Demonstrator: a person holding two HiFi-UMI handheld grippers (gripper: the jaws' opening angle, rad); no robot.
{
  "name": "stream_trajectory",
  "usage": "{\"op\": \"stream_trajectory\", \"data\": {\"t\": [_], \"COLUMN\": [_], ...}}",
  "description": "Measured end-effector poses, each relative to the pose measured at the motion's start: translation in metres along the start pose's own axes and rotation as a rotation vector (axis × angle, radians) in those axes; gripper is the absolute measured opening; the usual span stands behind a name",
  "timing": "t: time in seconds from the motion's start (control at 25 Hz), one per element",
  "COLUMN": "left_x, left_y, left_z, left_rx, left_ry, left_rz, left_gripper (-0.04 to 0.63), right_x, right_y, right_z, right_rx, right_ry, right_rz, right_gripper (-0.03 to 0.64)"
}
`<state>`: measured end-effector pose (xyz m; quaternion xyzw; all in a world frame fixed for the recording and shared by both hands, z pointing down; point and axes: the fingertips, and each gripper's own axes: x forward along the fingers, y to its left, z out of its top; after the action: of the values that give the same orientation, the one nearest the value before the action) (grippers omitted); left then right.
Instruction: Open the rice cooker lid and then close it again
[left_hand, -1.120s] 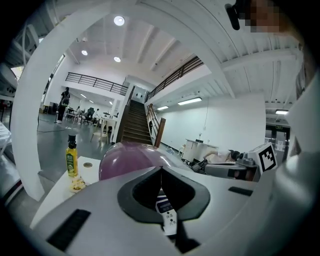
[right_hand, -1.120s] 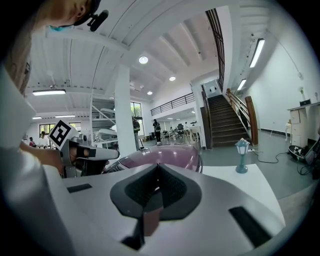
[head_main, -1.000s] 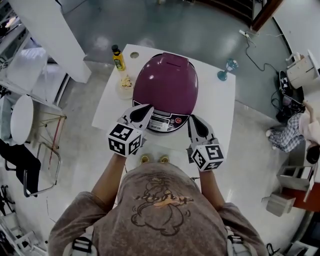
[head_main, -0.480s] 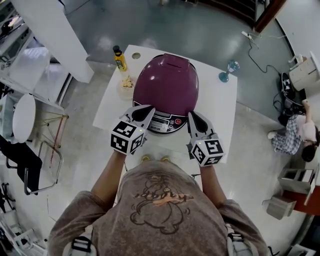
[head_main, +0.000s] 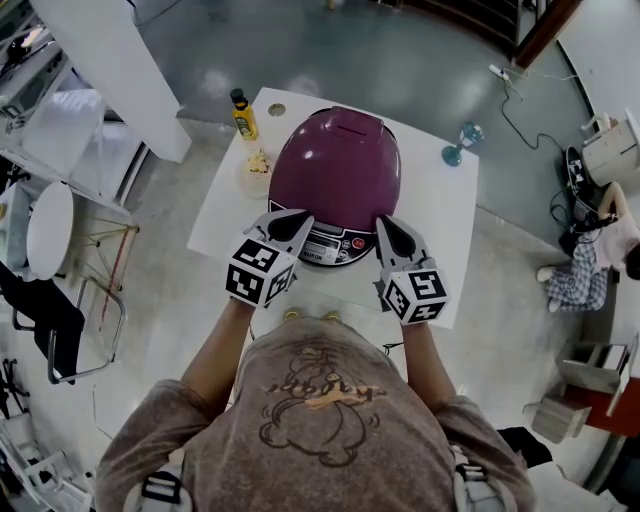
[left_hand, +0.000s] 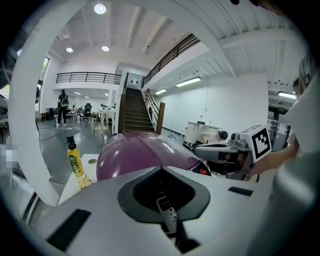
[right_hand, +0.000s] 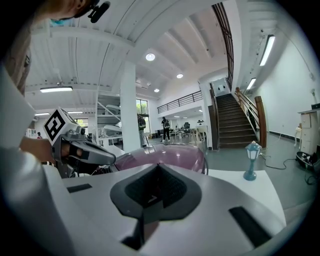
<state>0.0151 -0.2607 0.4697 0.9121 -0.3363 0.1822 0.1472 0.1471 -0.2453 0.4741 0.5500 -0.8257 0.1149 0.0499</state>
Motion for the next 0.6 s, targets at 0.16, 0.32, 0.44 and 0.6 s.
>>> {"op": "stream_trajectory", "data": {"t": [0.16,0.32,0.44,0.6], "left_x": [0.0017,0.0037,0.0030,0.0039], "left_y": [-0.0009,-0.0001,-0.0001,-0.0004], "left_z": [-0.0012,-0.0019,-0.0023,-0.0023], "left_rx": [0.013,0.017,0.018,0.027], "left_ry": [0.022,0.038,0.038,0.053], "left_rz": [0.009,0.009,0.015,0.016], "left_gripper": [0.021,0.021,0.021,0.021], "right_x": [0.0031,0.0067,0.0071,0.0078], "right_y": [-0.0009,-0.0013,-0.0012,-0.0017], "right_z": [-0.0010,-0.0025,-0.0033,-0.0029], "right_rx": [-0.006,-0.011,-0.009,-0.010], "right_ry": [0.010,0.017,0.019,0.018], "right_rz": [0.003,0.008,0.010,0.015], "right_gripper": [0.003,0.003,0.003,0.003]}}
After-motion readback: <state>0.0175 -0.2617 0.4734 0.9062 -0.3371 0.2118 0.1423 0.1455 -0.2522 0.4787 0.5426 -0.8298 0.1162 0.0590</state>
